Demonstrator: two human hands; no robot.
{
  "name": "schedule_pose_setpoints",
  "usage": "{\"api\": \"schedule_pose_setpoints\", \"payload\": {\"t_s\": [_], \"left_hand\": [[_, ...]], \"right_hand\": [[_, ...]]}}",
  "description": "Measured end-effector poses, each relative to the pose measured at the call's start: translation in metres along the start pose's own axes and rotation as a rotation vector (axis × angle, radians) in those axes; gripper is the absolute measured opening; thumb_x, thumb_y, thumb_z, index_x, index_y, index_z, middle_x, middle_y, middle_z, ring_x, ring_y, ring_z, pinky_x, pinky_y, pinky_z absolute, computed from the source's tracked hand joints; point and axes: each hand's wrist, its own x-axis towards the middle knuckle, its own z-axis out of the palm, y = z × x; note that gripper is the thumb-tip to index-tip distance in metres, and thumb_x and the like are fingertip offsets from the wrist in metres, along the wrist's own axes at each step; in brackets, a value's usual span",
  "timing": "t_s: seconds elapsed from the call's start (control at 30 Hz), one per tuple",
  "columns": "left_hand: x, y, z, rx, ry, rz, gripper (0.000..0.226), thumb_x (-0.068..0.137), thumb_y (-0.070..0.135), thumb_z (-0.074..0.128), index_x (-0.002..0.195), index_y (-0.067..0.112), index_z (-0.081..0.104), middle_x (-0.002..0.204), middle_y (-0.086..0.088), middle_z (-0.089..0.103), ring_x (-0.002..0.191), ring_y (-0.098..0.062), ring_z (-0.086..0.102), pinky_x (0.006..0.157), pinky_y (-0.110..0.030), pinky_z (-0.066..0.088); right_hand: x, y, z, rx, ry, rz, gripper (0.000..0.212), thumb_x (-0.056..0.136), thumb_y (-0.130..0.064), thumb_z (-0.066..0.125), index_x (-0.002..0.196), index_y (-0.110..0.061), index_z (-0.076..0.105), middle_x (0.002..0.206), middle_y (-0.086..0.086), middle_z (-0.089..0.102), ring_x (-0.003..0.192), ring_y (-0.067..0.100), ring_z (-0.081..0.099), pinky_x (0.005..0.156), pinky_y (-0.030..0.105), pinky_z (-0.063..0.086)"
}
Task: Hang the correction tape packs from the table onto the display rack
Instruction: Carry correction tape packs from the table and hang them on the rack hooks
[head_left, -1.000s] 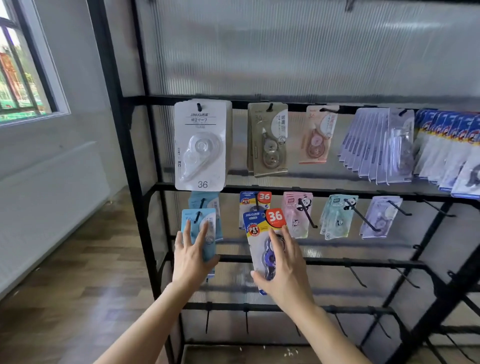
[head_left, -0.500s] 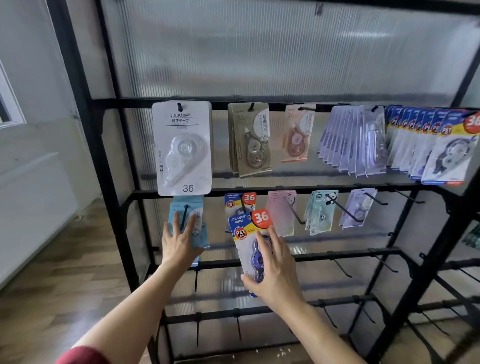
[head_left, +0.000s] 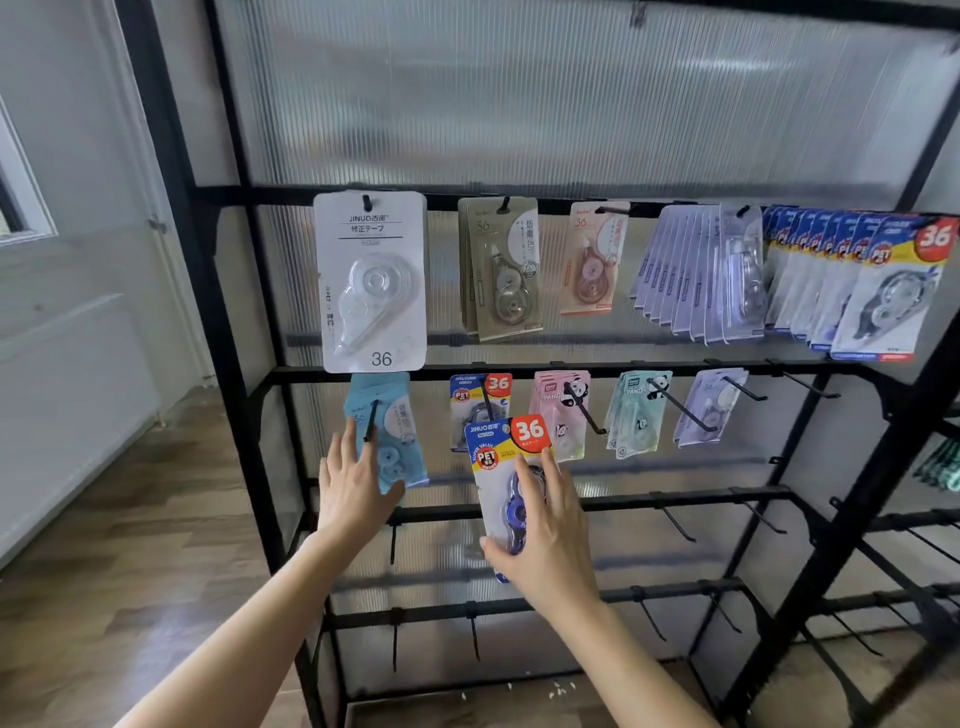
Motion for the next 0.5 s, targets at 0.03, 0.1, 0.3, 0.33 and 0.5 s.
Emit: {"api": "schedule_pose_setpoints", "payload": {"t_s": [0.03, 0.1, 0.3, 0.33, 0.5], "left_hand": [[-0.006, 0.003, 0.0, -0.006, 0.008, 0.013, 0.083, 0.089, 0.035, 0.062, 0.152, 0.016, 0.011, 0.16, -0.011, -0.004, 0.146, -0.032, 0.0, 0.118, -0.044, 0.006], [-0.016, 0.009, 0.0, -0.016, 0.023, 0.049, 0.079, 0.089, 0.035, 0.062, 0.151, 0.018, 0.016, 0.159, -0.013, -0.004, 0.146, -0.032, 0.0, 0.118, -0.043, 0.006], [-0.018, 0.015, -0.017, -0.003, 0.108, 0.197, 0.082, 0.089, 0.031, 0.063, 0.153, 0.025, 0.013, 0.16, -0.01, -0.001, 0.146, -0.03, -0.001, 0.118, -0.041, 0.004], [-0.015, 0.016, -0.021, 0.007, 0.113, 0.206, 0.081, 0.089, 0.031, 0.063, 0.152, 0.024, 0.015, 0.16, -0.01, 0.001, 0.147, -0.03, 0.0, 0.118, -0.041, 0.004], [-0.001, 0.022, -0.029, 0.059, 0.08, 0.198, 0.077, 0.092, 0.035, 0.057, 0.153, 0.023, 0.011, 0.16, -0.009, -0.002, 0.147, -0.028, -0.005, 0.118, -0.04, -0.002]], "right_hand": [[-0.002, -0.001, 0.003, 0.008, -0.005, 0.006, 0.092, 0.08, -0.053, 0.063, 0.15, -0.023, 0.011, 0.159, 0.005, -0.007, 0.146, 0.027, 0.005, 0.115, 0.041, 0.019], [-0.005, -0.002, 0.008, 0.006, -0.024, 0.021, 0.092, 0.081, -0.053, 0.062, 0.151, -0.024, 0.01, 0.159, 0.004, -0.009, 0.146, 0.027, 0.004, 0.115, 0.042, 0.02], [0.006, -0.005, 0.016, 0.024, -0.013, 0.005, 0.091, 0.083, -0.052, 0.061, 0.151, -0.022, 0.009, 0.159, 0.006, -0.006, 0.146, 0.026, 0.004, 0.117, 0.04, 0.019], [0.007, -0.005, 0.017, 0.013, -0.01, -0.002, 0.091, 0.083, -0.052, 0.061, 0.151, -0.021, 0.009, 0.159, 0.006, -0.006, 0.146, 0.026, 0.004, 0.117, 0.04, 0.019], [0.001, -0.004, 0.023, -0.007, 0.078, -0.009, 0.095, 0.065, -0.04, 0.084, 0.143, -0.009, 0.039, 0.151, 0.022, 0.027, 0.134, 0.046, 0.032, 0.102, 0.057, 0.038]]}}
